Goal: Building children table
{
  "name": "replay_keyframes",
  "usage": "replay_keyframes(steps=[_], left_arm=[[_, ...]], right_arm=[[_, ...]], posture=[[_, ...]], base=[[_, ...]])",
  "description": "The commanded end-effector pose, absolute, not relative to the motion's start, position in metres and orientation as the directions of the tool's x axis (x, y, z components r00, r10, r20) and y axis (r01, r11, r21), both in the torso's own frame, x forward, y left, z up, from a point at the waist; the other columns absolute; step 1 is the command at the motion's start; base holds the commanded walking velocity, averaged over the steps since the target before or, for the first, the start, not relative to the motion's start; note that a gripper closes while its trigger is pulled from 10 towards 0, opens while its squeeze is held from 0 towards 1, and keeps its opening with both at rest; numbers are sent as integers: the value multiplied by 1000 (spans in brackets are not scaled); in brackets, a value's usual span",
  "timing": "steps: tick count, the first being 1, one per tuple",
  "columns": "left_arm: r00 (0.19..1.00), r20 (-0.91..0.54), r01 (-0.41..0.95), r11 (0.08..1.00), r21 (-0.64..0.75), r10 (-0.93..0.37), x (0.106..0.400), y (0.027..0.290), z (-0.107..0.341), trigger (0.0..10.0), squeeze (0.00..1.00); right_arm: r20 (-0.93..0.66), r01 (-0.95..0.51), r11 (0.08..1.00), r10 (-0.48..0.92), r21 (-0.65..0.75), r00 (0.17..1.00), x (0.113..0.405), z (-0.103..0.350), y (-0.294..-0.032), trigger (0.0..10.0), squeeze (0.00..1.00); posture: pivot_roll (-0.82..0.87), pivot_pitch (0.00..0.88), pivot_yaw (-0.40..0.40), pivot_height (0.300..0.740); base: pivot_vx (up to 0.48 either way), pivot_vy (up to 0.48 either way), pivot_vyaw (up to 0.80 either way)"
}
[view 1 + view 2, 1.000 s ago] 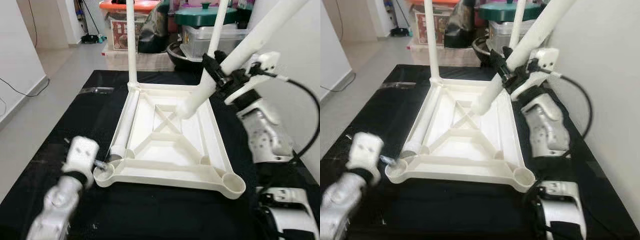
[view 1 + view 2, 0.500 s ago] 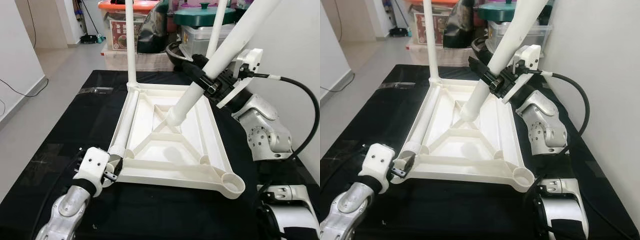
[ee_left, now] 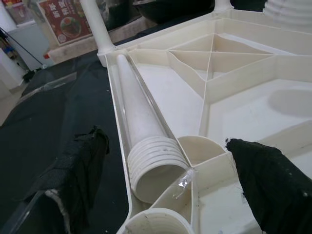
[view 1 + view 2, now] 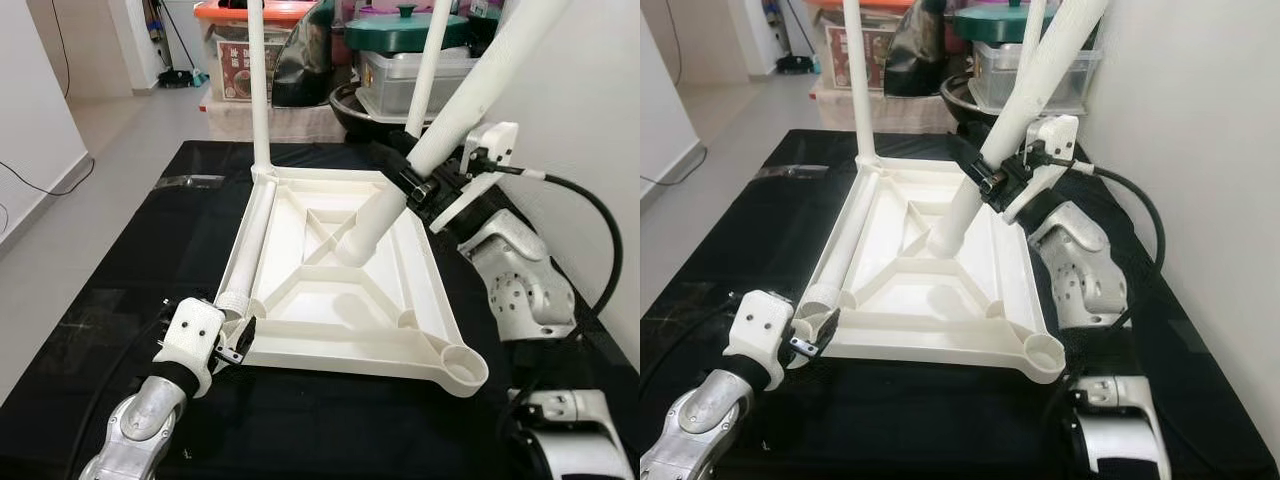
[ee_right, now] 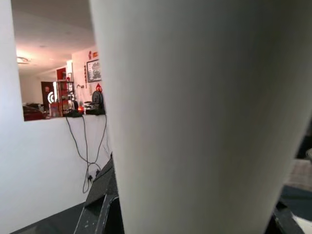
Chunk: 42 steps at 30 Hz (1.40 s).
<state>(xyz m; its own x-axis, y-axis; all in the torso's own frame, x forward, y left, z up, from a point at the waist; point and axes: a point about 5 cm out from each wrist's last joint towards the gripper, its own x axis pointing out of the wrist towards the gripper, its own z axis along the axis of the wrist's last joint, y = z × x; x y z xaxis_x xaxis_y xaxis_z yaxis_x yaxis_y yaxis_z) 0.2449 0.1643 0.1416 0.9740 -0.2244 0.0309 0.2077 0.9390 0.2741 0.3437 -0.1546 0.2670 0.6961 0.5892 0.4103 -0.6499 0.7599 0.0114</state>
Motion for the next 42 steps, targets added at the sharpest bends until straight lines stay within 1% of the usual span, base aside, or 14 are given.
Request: replay_keyframes(steps=[1, 7, 14, 24, 31, 42], left_arm=[[970, 47, 217, 942, 257, -237, 246, 163, 143, 10000, 0], [973, 42, 208, 943, 258, -226, 246, 165, 143, 10000, 0], [970, 70, 208, 946, 250, -232, 248, 159, 147, 10000, 0], [971, 68, 206, 945, 253, -230, 249, 159, 145, 10000, 0], [968, 83, 210, 947, 242, -235, 251, 156, 148, 10000, 0], [970, 96, 199, 959, 199, -221, 248, 156, 147, 10000, 0]], right_arm=[[430, -640, 768, 572, 17, 698, 340, 270, -155, 0, 0], [433, -630, 776, 557, 32, 708, 340, 270, -155, 0, 0], [433, -616, 784, 533, 69, 727, 339, 266, -151, 0, 0], [425, -604, 791, 516, 97, 744, 340, 264, -146, 0, 0], [424, -608, 785, 513, 119, 746, 335, 261, -142, 0, 0], [425, -614, 780, 518, 122, 743, 335, 264, -139, 0, 0]], posture=[[70, 0, -7, 740], [67, 0, -9, 740], [80, 0, -23, 740], [68, 0, -17, 740], [70, 0, -16, 740], [74, 0, -27, 740]], base=[[0, 0, 0], [0, 0, 0], [0, 0, 0], [0, 0, 0], [0, -480, 0], [0, 0, 0]])
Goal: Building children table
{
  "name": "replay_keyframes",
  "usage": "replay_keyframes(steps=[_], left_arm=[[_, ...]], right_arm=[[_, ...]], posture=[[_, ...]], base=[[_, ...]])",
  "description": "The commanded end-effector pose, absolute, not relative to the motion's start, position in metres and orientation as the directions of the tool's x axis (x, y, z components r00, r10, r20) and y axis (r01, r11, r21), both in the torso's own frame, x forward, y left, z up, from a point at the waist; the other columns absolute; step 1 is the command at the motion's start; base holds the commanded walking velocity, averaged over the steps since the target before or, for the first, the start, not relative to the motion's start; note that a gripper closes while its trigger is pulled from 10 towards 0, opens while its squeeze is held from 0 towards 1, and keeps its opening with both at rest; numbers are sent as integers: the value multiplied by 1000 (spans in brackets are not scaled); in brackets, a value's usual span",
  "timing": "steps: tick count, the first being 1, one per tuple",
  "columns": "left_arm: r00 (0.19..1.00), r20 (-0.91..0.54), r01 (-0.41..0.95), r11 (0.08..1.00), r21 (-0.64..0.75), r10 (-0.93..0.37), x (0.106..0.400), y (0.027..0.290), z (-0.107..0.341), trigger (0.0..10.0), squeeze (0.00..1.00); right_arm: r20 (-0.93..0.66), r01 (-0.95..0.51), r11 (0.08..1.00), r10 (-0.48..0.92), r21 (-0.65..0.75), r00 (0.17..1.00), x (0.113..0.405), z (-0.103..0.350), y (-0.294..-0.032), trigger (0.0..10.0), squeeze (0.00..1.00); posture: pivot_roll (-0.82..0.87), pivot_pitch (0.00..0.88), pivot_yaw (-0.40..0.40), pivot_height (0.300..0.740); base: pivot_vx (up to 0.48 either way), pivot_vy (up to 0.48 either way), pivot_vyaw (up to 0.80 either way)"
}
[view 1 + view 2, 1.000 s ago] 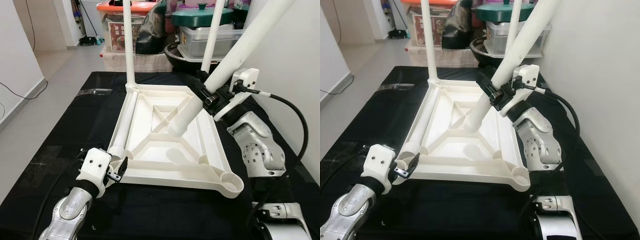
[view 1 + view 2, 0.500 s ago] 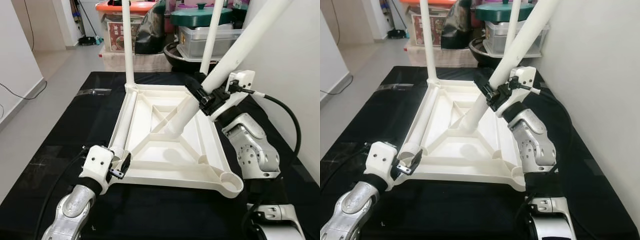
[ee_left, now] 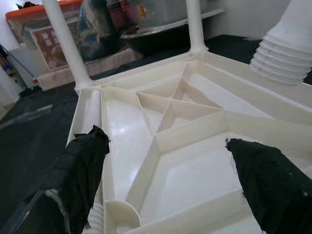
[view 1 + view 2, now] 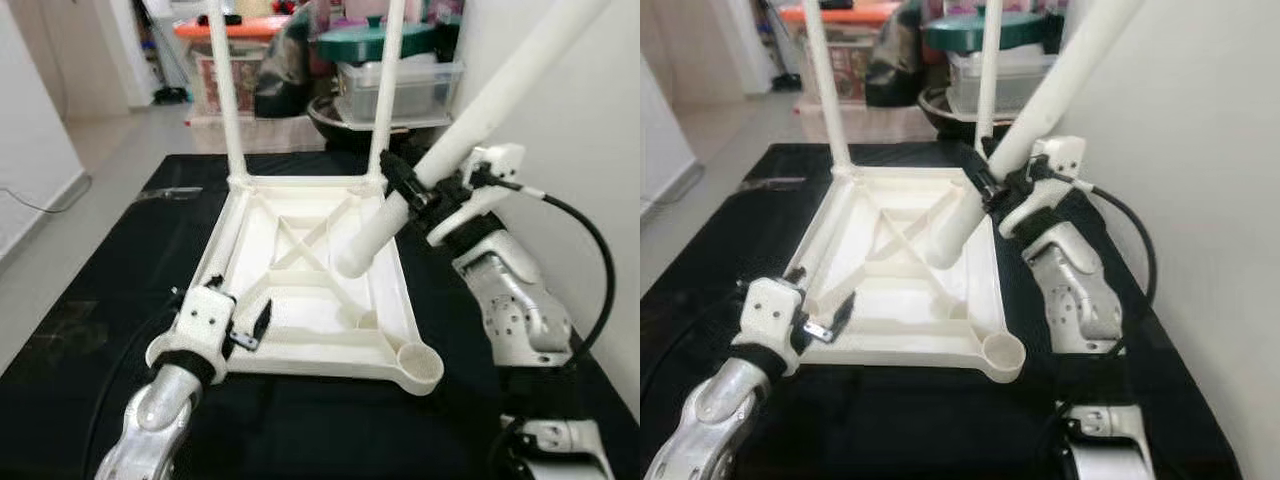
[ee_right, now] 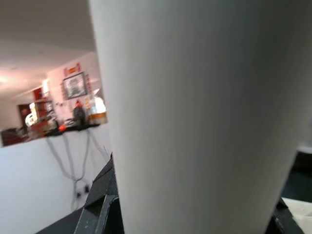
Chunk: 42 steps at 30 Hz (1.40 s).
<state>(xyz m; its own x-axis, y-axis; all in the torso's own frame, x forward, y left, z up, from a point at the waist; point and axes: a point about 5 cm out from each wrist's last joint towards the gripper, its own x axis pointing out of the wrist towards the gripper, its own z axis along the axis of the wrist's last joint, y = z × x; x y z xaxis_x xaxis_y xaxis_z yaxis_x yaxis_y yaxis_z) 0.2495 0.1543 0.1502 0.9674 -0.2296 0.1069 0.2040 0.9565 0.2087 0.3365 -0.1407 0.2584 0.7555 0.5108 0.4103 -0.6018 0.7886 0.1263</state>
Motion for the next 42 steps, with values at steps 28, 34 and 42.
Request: replay_keyframes(steps=[28, 34, 42], left_arm=[[974, 84, 196, 970, 142, -209, 246, 156, 141, 10000, 0], [978, 86, 179, 974, 140, -192, 249, 160, 142, 10000, 0], [979, 80, 177, 975, 135, -189, 248, 160, 140, 10000, 0]], right_arm=[[413, -611, 788, 534, 74, 738, 339, 271, -147, 0, 0], [412, -607, 791, 529, 75, 741, 339, 270, -147, 0, 0], [407, -609, 790, 535, 70, 740, 340, 270, -147, 0, 0]], posture=[[62, 0, -33, 740], [63, 0, -33, 740], [65, 0, -34, 740]], base=[[-134, 0, 0], [0, 0, 0], [0, 0, 0]])
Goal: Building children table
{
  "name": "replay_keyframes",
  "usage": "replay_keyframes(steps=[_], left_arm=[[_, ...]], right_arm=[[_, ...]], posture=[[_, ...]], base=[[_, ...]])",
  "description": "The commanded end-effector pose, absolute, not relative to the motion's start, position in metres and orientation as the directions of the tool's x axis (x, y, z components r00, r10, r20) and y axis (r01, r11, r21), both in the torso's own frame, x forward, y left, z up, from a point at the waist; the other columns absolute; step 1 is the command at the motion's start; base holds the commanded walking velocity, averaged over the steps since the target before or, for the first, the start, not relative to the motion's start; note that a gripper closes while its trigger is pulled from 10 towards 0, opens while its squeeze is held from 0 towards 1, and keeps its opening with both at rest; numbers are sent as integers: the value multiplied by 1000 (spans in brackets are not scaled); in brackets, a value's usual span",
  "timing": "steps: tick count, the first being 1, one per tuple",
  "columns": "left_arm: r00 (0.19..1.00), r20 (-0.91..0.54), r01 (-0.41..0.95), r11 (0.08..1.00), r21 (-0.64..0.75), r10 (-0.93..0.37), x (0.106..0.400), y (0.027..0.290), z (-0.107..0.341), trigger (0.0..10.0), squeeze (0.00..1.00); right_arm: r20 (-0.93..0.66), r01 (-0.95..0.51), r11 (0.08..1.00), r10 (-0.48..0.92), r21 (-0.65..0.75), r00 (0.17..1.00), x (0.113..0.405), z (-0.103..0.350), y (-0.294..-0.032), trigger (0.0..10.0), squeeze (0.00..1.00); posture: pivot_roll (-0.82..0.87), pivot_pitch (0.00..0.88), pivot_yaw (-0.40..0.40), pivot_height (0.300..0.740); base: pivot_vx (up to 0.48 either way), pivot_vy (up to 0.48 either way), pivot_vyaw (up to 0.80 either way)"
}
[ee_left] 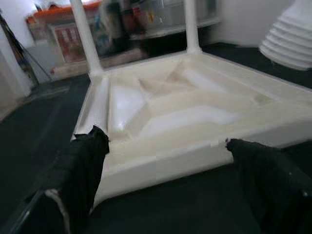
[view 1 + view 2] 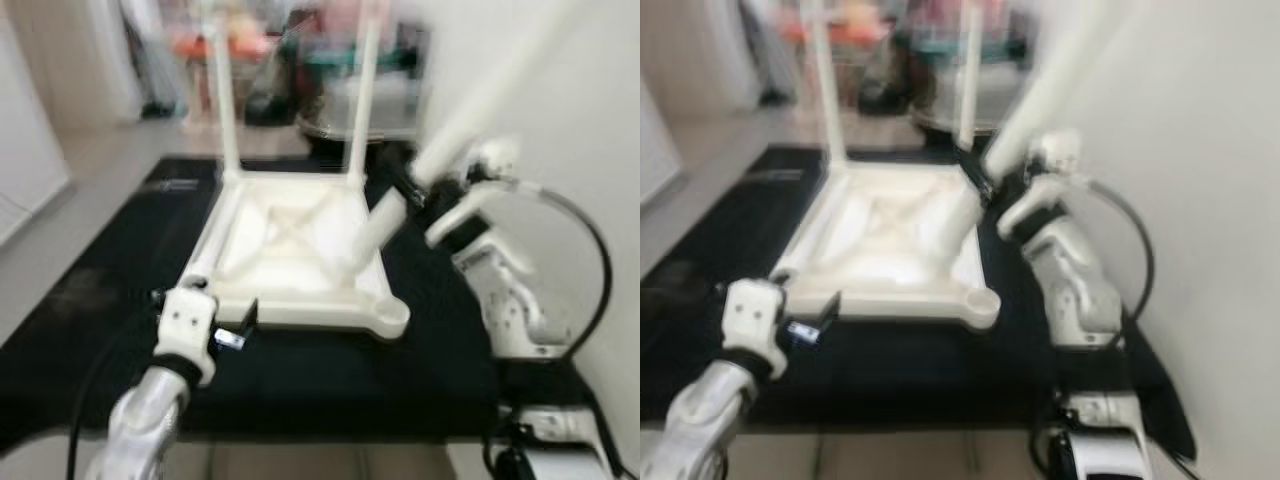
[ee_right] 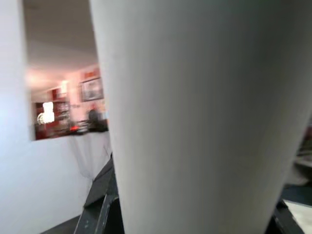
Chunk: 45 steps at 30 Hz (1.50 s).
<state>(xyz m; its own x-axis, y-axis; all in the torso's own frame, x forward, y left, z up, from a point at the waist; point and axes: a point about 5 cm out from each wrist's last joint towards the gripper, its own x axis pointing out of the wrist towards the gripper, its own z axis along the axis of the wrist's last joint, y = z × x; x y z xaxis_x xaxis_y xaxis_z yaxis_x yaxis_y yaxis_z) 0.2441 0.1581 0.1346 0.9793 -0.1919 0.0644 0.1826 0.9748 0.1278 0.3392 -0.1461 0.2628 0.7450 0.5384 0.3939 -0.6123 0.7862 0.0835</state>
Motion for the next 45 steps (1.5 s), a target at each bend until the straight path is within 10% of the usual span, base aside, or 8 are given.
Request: replay_keyframes(steps=[1, 45], left_arm=[[979, 80, 177, 975, 135, -189, 248, 160, 139, 10000, 0], [986, 75, 139, 986, 86, -146, 251, 165, 136, 10000, 0]], right_arm=[[407, -609, 790, 535, 70, 740, 340, 270, -147, 0, 0], [347, -578, 809, 514, 108, 784, 338, 253, -140, 0, 0]], posture=[[65, 0, -34, 740], [64, 0, -30, 740]], base=[[0, 0, 0], [0, 0, -289]])
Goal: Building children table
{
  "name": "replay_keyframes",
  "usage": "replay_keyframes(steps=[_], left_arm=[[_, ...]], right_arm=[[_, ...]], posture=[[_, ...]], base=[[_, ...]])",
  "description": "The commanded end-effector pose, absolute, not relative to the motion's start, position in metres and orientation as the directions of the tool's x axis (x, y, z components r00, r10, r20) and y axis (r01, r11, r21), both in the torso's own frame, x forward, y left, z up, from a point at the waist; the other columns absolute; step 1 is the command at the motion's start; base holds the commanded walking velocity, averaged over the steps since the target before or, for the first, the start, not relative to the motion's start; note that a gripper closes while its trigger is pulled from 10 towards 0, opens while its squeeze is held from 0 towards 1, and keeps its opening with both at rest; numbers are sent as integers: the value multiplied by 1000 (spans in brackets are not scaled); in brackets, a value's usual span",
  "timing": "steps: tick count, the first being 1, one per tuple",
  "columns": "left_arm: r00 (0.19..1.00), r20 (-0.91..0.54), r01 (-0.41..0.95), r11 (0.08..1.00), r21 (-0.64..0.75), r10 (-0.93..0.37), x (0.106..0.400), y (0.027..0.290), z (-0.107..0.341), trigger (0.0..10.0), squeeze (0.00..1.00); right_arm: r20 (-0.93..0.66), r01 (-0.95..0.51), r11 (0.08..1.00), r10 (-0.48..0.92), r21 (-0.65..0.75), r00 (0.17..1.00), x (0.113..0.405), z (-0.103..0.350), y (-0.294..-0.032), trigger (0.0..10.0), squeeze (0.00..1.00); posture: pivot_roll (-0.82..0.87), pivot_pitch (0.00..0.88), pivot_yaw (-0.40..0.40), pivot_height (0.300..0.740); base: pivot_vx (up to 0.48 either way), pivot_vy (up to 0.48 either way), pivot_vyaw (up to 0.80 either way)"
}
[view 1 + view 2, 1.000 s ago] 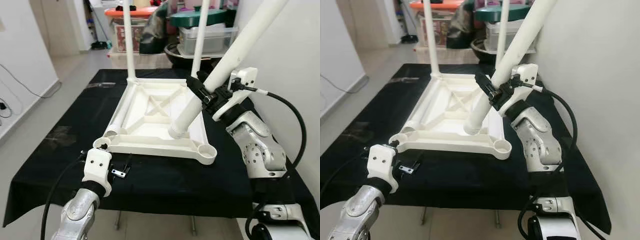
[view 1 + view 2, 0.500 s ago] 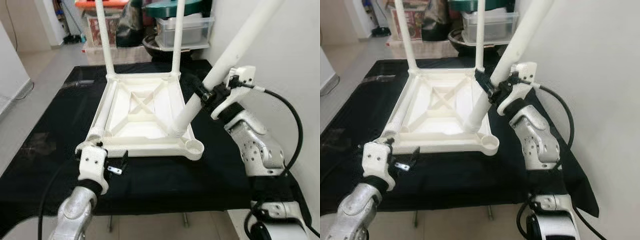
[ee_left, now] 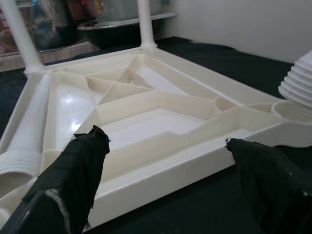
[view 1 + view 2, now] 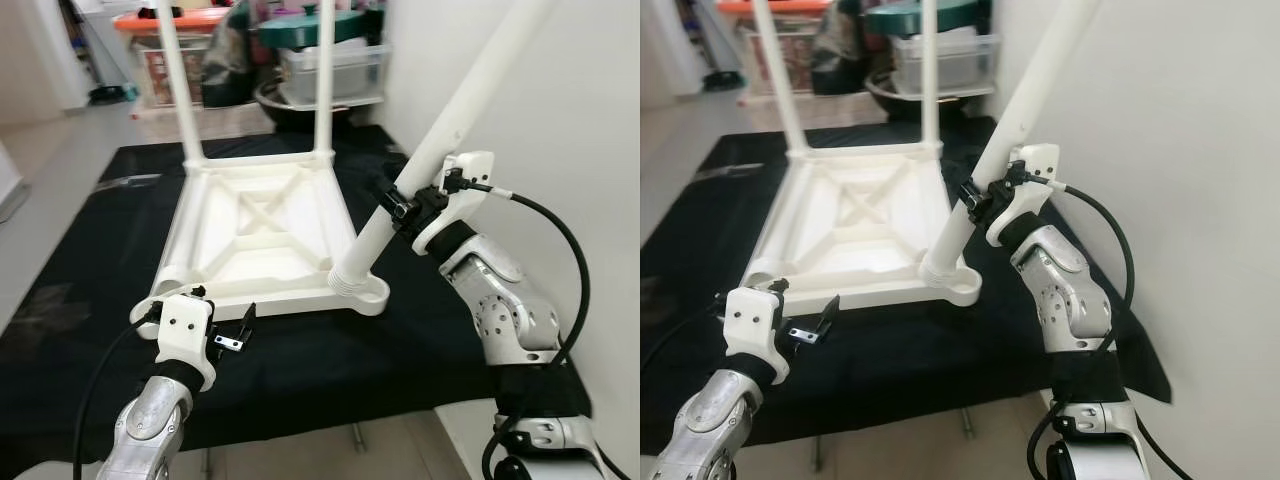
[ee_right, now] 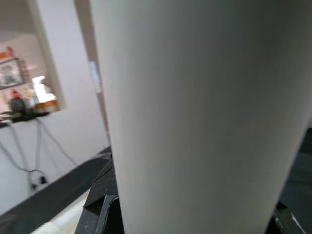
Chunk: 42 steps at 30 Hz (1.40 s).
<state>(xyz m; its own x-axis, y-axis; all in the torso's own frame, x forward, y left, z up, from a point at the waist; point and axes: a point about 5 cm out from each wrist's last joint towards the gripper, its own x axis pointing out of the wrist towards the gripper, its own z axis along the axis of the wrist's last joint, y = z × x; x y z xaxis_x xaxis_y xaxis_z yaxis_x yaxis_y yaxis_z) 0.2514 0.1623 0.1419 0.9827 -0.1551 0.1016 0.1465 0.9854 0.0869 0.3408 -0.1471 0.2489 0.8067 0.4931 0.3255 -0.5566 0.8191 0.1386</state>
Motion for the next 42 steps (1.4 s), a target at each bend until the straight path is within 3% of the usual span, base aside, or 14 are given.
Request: replay_keyframes(steps=[1, 11, 30, 42], left_arm=[[986, 76, 139, 987, 84, -146, 251, 165, 136, 10000, 0], [988, 80, 130, 991, 44, -133, 252, 167, 137, 10000, 0], [982, 104, 154, 988, 24, -156, 252, 164, 142, 10000, 0], [981, 109, 155, 987, 38, -158, 251, 164, 142, 10000, 0]], right_arm=[[344, -577, 810, 515, 104, 785, 338, 253, -140, 0, 0], [342, -583, 810, 531, 64, 775, 339, 255, -138, 0, 0], [359, -585, 810, 534, 44, 765, 342, 261, -138, 0, 0], [360, -593, 805, 545, 31, 757, 343, 262, -138, 0, 0]], posture=[[66, 0, -31, 740], [65, 0, -31, 740], [70, 0, -33, 740], [73, 0, -33, 740]], base=[[0, 0, 0], [0, 0, 0], [334, 0, 0], [0, 0, 0]])
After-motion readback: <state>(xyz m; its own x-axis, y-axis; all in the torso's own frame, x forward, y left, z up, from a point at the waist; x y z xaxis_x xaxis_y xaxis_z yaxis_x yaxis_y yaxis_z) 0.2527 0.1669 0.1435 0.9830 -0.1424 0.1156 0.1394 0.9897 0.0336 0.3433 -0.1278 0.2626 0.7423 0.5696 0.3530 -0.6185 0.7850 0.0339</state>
